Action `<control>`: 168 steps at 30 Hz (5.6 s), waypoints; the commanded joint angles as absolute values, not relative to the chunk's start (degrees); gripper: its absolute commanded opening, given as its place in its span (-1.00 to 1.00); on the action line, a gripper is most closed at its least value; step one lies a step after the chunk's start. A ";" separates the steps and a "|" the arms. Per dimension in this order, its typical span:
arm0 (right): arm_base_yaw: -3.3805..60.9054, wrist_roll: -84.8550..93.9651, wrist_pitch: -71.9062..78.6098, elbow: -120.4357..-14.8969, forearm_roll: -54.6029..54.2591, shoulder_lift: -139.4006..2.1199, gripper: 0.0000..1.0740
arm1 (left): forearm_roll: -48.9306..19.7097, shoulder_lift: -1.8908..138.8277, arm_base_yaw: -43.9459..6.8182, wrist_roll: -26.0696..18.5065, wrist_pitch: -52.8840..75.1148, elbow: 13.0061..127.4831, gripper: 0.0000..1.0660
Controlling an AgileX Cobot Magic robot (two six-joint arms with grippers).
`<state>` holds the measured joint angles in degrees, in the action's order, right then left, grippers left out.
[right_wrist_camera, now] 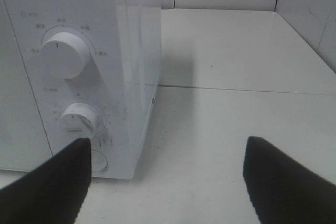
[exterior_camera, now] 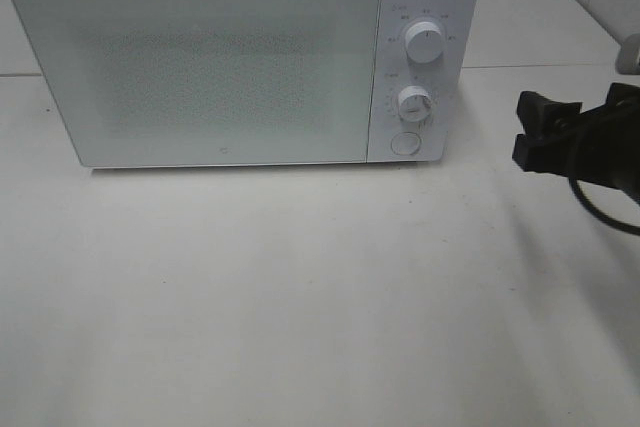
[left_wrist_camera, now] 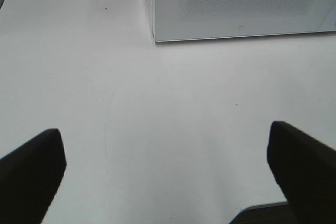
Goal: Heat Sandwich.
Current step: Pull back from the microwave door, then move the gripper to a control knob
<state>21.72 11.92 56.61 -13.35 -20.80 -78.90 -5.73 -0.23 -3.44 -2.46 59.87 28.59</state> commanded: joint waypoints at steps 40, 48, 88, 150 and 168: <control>39.13 15.07 70.02 -34.61 -39.71 -109.66 0.42 | -5.61 -1.89 -3.32 -2.18 59.42 28.42 0.94; 38.04 15.01 68.30 -39.82 -39.71 -113.85 0.42 | -5.61 -1.89 -3.32 -2.18 59.42 28.42 0.94; 35.41 15.01 69.61 -45.49 -39.25 -118.95 -0.85 | -5.61 -1.89 -3.32 -2.18 59.42 28.42 0.94; 35.41 -81.30 73.22 -45.49 -35.92 -118.95 -0.80 | -5.61 -1.89 -3.32 -2.18 59.42 28.42 0.94; 35.41 -84.34 73.28 -45.38 -36.27 -118.95 -0.77 | -5.61 -1.89 -3.32 -2.18 59.42 28.42 0.94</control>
